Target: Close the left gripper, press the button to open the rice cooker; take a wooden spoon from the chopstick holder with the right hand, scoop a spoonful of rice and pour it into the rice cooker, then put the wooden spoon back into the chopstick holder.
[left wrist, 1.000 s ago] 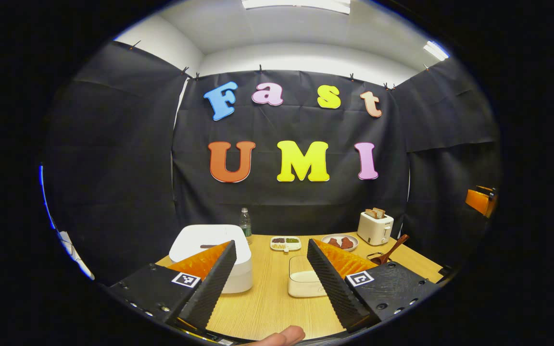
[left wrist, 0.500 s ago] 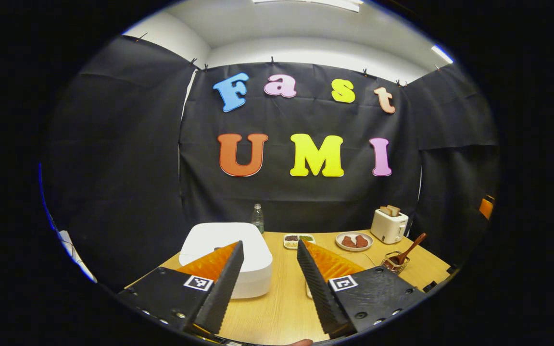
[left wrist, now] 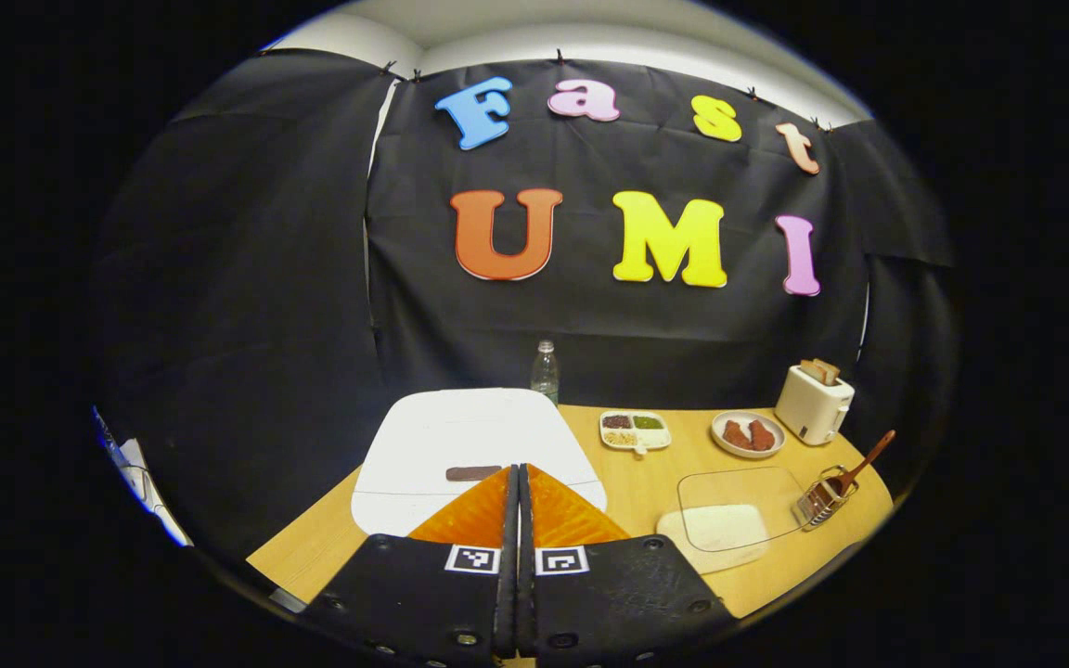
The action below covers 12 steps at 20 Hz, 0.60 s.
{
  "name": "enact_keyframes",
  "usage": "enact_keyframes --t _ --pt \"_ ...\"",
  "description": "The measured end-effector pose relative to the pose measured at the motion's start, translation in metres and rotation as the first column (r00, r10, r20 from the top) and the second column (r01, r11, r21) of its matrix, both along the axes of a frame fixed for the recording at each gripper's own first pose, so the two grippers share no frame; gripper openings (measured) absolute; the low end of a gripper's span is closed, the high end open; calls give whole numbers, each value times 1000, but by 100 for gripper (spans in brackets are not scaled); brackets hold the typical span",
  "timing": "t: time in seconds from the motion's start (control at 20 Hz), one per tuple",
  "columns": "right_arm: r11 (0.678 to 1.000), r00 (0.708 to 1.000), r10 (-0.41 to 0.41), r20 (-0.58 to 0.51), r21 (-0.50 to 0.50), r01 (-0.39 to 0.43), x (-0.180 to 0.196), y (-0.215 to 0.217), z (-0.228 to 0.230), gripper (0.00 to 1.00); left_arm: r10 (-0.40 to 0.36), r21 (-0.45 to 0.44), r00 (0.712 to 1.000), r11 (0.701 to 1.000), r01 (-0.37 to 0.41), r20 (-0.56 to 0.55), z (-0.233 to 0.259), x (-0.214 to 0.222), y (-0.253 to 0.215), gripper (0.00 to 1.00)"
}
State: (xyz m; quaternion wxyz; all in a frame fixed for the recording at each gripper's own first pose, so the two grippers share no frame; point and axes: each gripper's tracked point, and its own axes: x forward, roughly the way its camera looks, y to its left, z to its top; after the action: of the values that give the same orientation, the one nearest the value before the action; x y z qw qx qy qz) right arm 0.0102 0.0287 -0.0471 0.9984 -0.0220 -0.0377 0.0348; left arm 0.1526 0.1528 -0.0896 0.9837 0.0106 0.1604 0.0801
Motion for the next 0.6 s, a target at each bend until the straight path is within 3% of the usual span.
enact_keyframes --t 0.3,0.6 --pt "1000 998 -2 -55 7 2 31 -14 -34 100 85 26 986 996 -82 -146 -50 56 34 0" --pt "999 996 -9 -93 42 13 48 -36 -54 100 123 6 971 992 -125 -203 -64 54 40 0"
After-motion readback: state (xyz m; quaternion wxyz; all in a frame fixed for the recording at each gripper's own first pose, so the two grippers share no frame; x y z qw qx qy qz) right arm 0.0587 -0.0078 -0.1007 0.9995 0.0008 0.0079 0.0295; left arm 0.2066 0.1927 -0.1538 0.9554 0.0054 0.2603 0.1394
